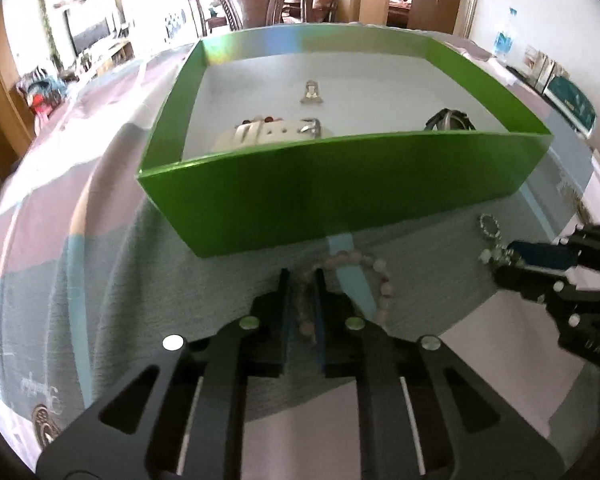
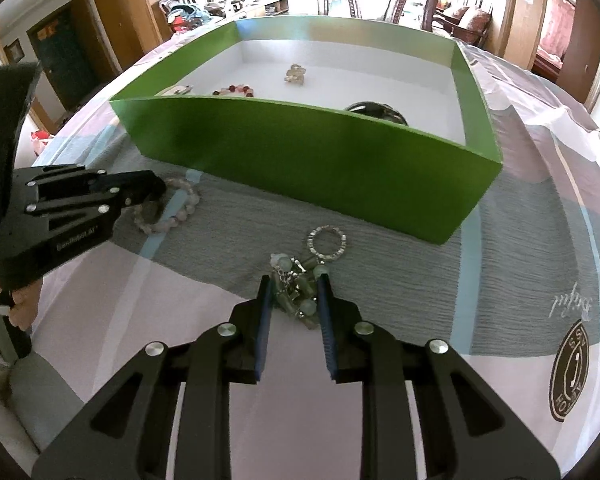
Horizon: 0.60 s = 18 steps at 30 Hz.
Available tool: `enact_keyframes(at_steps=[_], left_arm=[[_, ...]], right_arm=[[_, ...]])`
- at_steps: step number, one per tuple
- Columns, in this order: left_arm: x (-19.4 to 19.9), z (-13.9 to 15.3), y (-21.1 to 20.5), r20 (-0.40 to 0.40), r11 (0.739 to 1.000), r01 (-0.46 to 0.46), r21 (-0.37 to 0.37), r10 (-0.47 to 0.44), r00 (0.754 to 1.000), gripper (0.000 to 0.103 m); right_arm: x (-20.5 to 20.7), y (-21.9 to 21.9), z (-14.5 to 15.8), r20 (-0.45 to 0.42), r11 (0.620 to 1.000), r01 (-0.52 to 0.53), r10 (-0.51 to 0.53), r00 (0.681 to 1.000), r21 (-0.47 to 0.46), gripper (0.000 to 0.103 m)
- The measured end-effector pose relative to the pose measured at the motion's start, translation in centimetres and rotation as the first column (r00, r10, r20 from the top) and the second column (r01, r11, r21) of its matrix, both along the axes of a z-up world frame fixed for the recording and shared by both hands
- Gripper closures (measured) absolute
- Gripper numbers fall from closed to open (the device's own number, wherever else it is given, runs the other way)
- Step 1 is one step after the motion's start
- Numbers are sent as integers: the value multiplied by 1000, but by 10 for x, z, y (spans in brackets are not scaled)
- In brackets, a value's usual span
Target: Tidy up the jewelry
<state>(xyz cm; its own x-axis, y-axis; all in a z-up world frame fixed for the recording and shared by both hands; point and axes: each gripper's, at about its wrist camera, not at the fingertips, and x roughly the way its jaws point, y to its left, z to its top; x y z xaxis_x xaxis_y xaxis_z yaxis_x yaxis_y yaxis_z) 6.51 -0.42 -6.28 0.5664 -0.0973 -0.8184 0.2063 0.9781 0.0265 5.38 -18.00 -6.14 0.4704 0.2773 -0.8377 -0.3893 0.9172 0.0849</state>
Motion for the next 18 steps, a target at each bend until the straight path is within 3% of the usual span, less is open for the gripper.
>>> enact_keyframes(at_steps=[4,7,9,11,13,18], left_arm=[[-1,1,-1,-2,1000,12,-8,-12,1000,83],[0,0,-1,-9,999,25,-36,-25,1000,72],[-2,-1,-7,7,999,45,-9,-45,999,70],[-4,-2,-11,13,998,58,0,-58,998,75],[-6,-1,-12,1,997,77,-18,-77,997,92],[-10,-1,-16,-4,994,100,-31,-100,995,95]], right_arm=[[2,-3,-1,-2,1000,11,-11,1000,3,78],[0,-1,0,2,1000,3,-3,1000,-2,74],[0,0,0,5,1000,2,-2,1000,-8,74],[0,-1,0,4,1000,2,-2,1000,-7,74],[0,-1,0,4,1000,1,-1,1000,-7,74],[0,-1,0,4,1000,1,-1,1000,-7,74]])
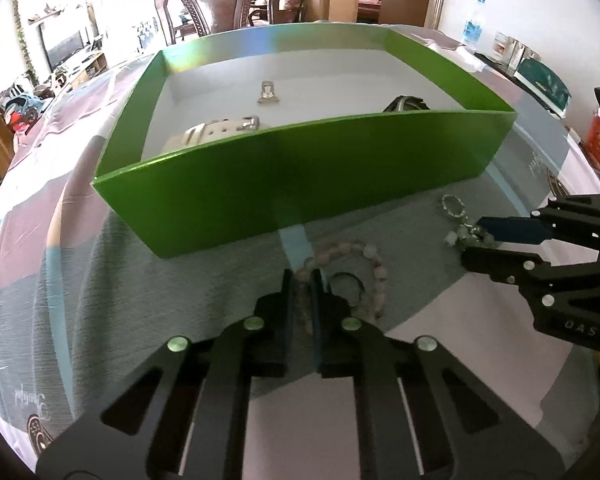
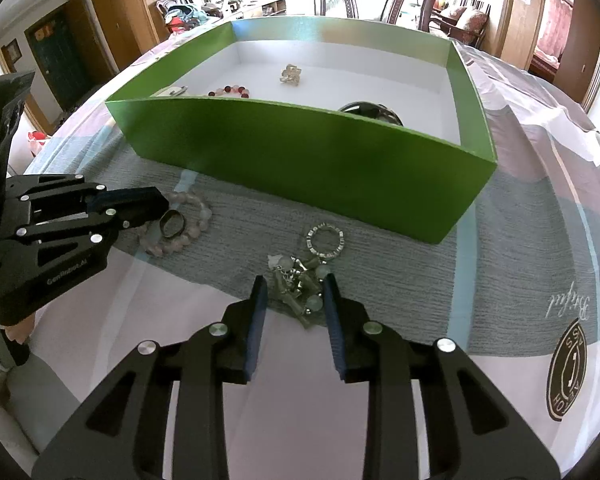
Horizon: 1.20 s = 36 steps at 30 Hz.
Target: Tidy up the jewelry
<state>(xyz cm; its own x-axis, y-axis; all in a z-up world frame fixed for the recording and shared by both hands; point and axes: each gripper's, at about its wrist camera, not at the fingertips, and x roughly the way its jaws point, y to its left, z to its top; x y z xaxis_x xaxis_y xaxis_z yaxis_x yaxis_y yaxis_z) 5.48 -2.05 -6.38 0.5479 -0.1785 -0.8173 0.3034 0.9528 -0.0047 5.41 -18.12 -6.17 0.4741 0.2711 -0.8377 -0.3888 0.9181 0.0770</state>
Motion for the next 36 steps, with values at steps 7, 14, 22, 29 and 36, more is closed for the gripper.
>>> enact_keyframes(at_steps=[7,14,22,29,36], left_arm=[[-5,8,4,26,1000,-7,-30,8,1000,95],[-6,10,5,24,1000,-4,-27,5,1000,95],[-2,0,2,2,1000,-1,10,1,1000,94],[-2,1,0,3,1000,-3,12,3,1000,93],[-1,0,2,0,1000,-4,8,4,1000,93]], right_arm=[[0,0,0,1,1000,3,-3,1000,-3,74],[-1,0,2,13,1000,7,-7,1000,-14,74],[-2,-1,1,6,1000,14,-14,1000,-10,73],[-2,1,0,10,1000,12,-12,1000,-15,73],[-3,2,-1,22,1000,9,-9,1000,-29,73]])
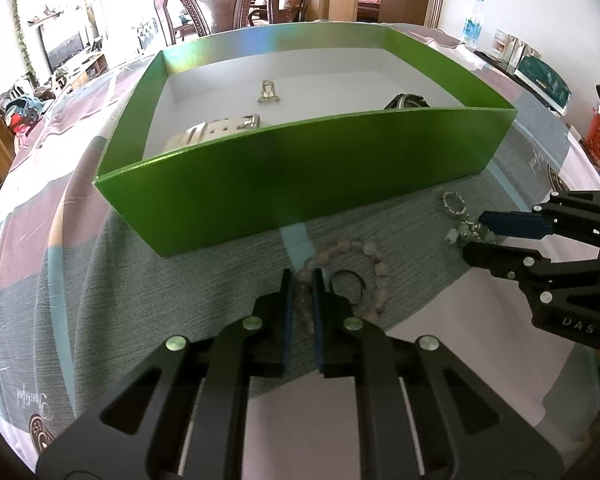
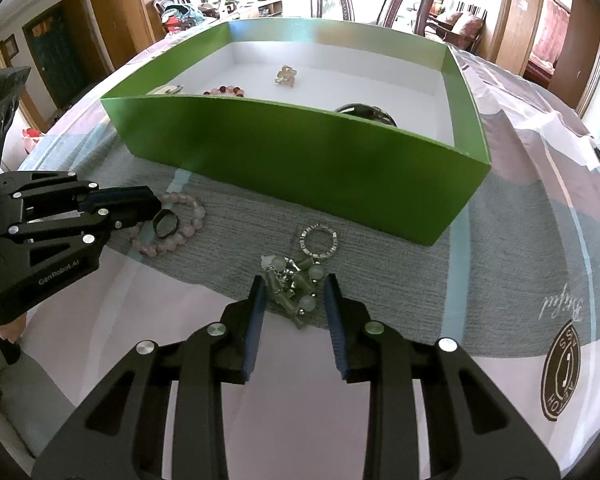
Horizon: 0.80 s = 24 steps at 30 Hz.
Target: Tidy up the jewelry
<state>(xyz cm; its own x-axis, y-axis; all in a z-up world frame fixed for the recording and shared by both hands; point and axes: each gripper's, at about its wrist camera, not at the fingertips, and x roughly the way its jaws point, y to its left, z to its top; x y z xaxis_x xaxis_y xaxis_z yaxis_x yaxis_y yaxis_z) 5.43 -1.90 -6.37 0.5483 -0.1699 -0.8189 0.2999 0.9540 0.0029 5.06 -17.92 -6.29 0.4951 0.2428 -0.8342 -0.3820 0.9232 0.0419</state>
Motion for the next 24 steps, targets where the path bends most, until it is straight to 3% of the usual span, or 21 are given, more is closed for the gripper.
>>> enact_keyframes(at_steps=[12,16,24], left_arm=[[0,0,-1,1,1000,-4,3,4,1000,92],[0,0,-1,2,1000,-1,7,1,1000,94],[-1,2,3,-5,1000,-15,-11,15,1000,95]], right_arm=[[-1,0,0,9,1000,-2,3,1000,-10,73],[0,-1,0,13,1000,4,-4,1000,-6,80],[2,-5,2,10,1000,21,-21,1000,20,84]])
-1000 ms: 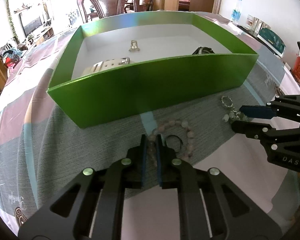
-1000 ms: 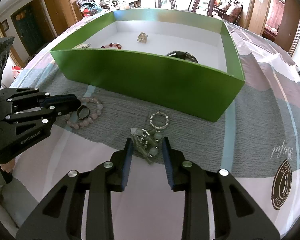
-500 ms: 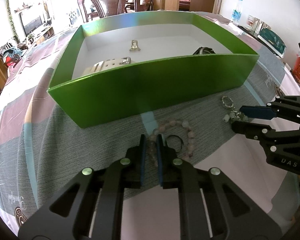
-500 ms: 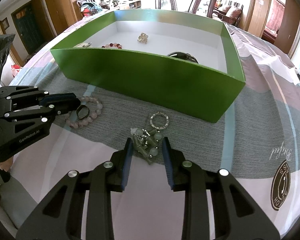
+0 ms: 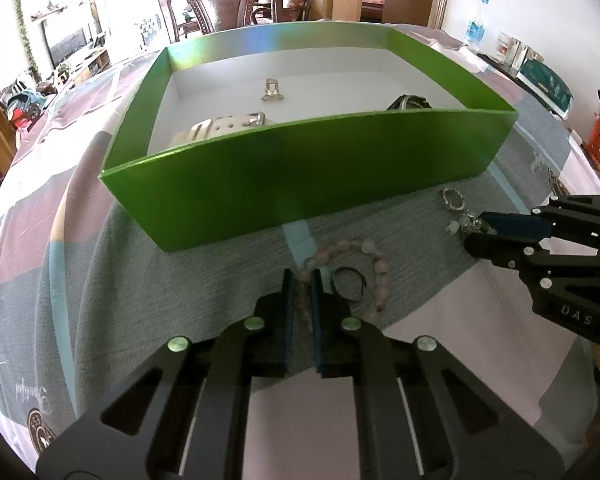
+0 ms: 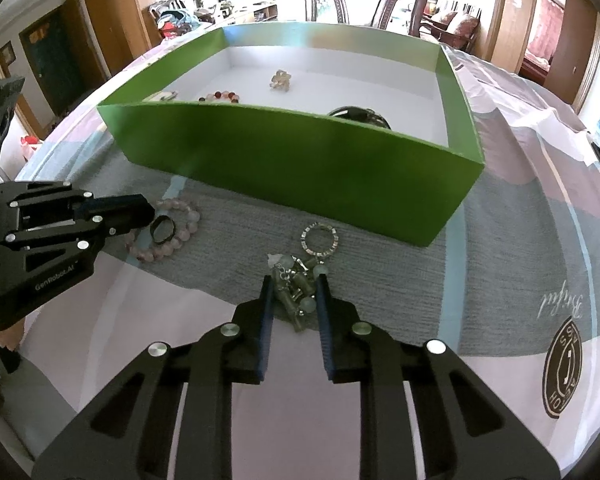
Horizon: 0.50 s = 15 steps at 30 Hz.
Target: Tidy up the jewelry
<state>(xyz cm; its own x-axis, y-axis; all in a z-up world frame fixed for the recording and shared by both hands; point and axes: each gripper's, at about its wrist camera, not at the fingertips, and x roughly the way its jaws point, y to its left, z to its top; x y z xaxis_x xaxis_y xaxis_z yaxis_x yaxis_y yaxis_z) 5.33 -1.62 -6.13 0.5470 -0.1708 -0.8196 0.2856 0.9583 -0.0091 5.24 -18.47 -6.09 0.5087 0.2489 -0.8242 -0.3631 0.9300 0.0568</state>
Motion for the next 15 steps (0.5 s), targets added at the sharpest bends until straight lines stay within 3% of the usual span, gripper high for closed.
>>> enact_keyframes(at_steps=[15], left_arm=[[-33,87,7,155,991,58,-122,-39,987,95]], right_arm=[[-19,-19,60,147,993,22,-38,988,113,86]])
